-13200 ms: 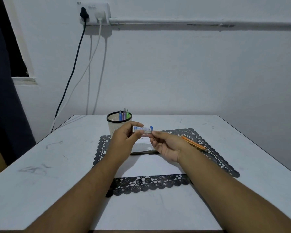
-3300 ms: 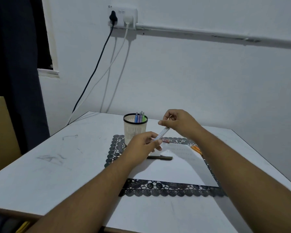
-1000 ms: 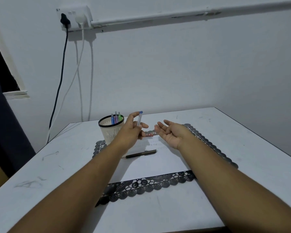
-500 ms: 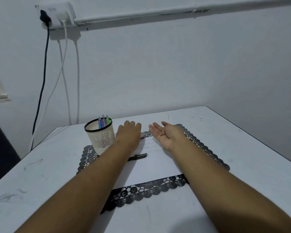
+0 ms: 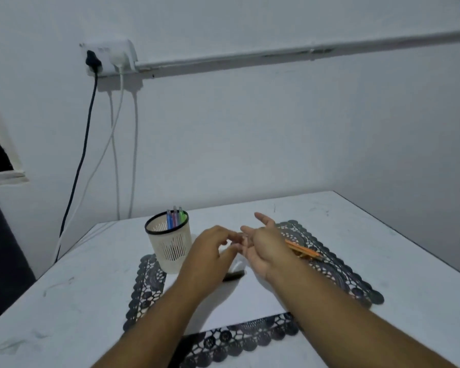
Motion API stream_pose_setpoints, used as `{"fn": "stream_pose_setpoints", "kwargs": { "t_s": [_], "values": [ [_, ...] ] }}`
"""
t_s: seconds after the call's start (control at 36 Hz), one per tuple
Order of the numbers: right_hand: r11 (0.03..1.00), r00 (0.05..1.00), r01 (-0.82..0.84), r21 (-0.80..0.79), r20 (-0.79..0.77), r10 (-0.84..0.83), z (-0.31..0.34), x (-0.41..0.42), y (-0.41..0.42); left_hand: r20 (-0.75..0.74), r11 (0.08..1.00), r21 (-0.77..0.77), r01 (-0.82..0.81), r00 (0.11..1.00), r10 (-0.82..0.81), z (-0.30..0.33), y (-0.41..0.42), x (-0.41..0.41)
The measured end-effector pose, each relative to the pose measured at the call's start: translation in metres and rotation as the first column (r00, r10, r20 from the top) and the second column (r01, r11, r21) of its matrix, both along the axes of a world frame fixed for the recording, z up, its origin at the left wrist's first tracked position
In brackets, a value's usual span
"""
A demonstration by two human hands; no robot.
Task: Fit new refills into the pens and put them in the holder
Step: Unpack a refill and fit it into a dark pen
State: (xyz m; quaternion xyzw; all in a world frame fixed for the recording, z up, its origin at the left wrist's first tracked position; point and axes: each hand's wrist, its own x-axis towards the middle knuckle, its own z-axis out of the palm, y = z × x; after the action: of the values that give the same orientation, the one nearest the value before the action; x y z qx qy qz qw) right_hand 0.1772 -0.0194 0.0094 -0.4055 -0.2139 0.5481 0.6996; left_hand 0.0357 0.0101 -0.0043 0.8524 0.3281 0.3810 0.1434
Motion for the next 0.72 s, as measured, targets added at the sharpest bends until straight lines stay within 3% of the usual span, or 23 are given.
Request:
{"fn": "stream_pose_setpoints", "kwargs": {
  "t_s": [0.36,0.61,0.72],
  "values": [
    [0.998,0.996,-0.031,0.05,0.085,0.027,0.0,-0.018,-0.003,-0.007,1.0,0.014,-0.02,1.0,0.021,-0.004,0.0,-0.006],
    [0.994,0.989,-0.082,0.069,-0.116,0.09,0.007,-0.022,-0.013,0.032,0.998,0.064,-0.006,0.999,0.004,-0.006,-0.003,-0.01],
    [0.996,0.992,-0.082,-0.043,-0.101,0.077,0.007,-0.025,-0.014,-0.013,0.994,0.111,0.006,1.0,-0.005,-0.006,-0.002,-0.01]
  ]
}}
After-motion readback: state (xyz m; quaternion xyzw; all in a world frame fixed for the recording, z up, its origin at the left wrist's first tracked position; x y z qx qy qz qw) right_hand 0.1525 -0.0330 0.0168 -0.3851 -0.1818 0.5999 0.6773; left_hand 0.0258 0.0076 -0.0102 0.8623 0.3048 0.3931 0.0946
